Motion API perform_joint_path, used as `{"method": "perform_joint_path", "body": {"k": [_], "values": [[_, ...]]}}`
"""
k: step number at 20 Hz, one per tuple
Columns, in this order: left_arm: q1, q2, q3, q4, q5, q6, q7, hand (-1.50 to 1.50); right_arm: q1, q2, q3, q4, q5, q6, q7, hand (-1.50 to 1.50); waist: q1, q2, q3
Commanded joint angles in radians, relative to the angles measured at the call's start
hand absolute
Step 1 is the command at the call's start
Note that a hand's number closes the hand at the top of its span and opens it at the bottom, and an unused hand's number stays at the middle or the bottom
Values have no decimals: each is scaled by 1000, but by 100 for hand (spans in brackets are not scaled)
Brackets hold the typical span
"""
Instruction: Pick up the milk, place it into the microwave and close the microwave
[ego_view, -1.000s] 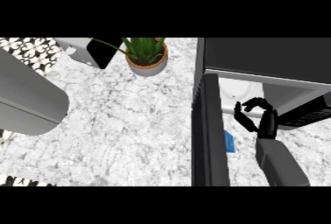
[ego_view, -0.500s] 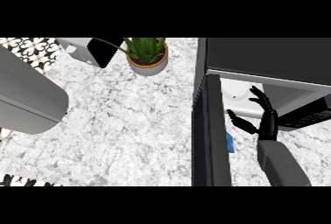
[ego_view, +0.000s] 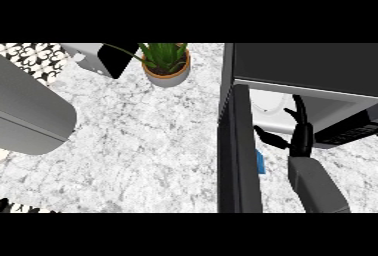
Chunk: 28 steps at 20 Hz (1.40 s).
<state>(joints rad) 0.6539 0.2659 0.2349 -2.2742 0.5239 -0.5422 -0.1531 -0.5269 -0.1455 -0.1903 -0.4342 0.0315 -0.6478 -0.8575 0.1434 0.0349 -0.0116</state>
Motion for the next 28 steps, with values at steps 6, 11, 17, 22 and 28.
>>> {"method": "perform_joint_path", "body": {"k": [6, 11, 17, 22, 28], "values": [[-33, -4, -20, 37, -3, 17, 24, -150, -457, -47, 73, 74, 57, 140, 267, -150, 30, 10, 13], [-21, -13, -37, 67, -22, 6, 35, -150, -545, -95, 52, 169, 60, 204, 300, -150, -17, 7, 14], [-2, -76, -103, 41, -108, 11, 17, -150, -545, -130, 51, 241, 66, 312, 262, -150, -40, -2, 14], [-8, -101, -174, 66, -138, -41, -14, -150, -480, -179, 20, 261, 35, 471, 176, -150, -69, -6, 15], [-73, -93, -283, 154, -228, -112, -4, -150, -443, -133, -17, 260, -21, 715, 123, -150, -114, -19, 13]]}}
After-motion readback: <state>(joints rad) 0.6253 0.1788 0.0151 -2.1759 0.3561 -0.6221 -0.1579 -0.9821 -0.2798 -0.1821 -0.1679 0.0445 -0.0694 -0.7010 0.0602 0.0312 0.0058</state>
